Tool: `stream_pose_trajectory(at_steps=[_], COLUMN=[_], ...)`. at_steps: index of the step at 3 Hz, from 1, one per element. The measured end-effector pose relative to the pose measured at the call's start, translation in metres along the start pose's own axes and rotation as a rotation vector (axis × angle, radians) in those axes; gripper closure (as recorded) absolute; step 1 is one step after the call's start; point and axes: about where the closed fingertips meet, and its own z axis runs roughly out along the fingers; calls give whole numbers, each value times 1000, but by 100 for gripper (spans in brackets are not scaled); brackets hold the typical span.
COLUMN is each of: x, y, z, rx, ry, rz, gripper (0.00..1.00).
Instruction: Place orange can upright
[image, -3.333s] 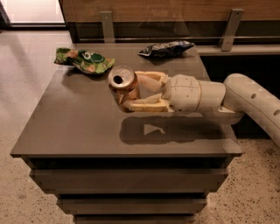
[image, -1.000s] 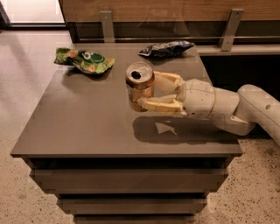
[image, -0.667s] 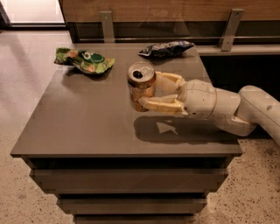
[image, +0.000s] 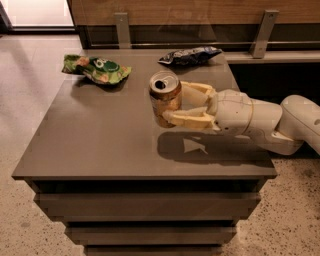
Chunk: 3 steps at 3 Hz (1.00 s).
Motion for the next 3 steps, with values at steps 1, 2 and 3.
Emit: stream_pose_trajectory(at_steps=[1,2,3], x=[2,8,16], y=[-1,-2,-2], z=[-4,-10,-17], rx=[17,40,62], ry=[51,72,83], rz=[10,28,52], gripper=[100,100,100])
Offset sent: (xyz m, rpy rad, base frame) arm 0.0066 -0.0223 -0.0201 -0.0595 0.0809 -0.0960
